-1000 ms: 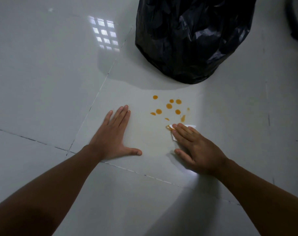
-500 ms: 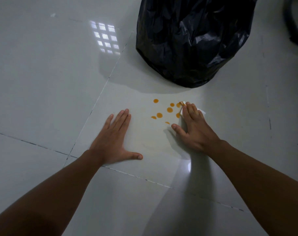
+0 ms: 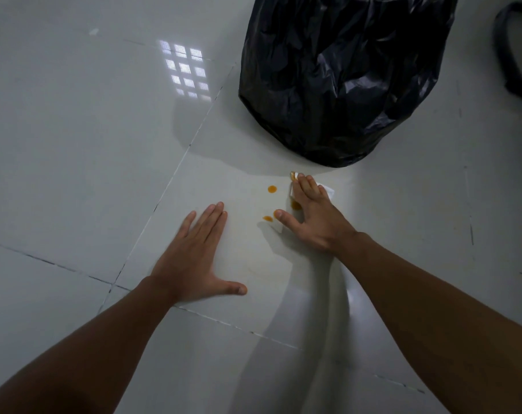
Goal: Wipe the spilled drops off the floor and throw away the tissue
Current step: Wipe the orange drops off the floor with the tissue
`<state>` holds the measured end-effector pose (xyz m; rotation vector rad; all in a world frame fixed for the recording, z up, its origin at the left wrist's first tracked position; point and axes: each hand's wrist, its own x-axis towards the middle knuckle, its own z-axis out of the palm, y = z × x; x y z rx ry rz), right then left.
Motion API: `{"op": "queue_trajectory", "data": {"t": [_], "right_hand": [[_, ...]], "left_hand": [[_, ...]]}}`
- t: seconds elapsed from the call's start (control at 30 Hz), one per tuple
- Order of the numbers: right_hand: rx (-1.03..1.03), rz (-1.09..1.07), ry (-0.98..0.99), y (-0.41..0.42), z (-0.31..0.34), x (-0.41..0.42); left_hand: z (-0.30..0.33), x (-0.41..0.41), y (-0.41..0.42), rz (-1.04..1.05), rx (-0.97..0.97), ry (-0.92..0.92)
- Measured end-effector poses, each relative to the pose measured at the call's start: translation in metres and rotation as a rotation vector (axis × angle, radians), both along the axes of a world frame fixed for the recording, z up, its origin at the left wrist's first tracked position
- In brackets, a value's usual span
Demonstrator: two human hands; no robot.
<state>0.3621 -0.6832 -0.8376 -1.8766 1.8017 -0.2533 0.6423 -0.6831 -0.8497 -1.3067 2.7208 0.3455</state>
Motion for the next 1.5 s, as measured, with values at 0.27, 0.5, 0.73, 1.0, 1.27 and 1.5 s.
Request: {"op": "queue_trajectory", "data": {"t": [0.27,0.5,0.73,1.0,1.27,1.5], "right_hand": [[-0.020,0.034,-0.019,-0.016,-0.003,0.014],[-0.003,0.058,0.000,-0.022,-0.002,0.022],[-0.038,0.272,-0.051,-0.007,-0.004,0.079],[-0.054,0.331,-0.144,0.011,-0.001,0.081],[-0.062,0.441,-0.171,0.045,-0.007,0.071],[-0.059,0.457,-0.184,0.079,-0.009,0.062]], "left_hand": [[0.001,0.001,0.000,0.006,0.000,0.011],[0.000,0.001,-0.001,0.002,-0.005,0.017],[0.001,0.001,0.001,0.017,0.019,0.036],[0.002,0.002,0.002,0.047,0.012,0.038],[0.003,0.003,0.002,0.018,0.042,0.016],[0.005,0.004,0.002,-0.014,0.035,-0.028]]}}
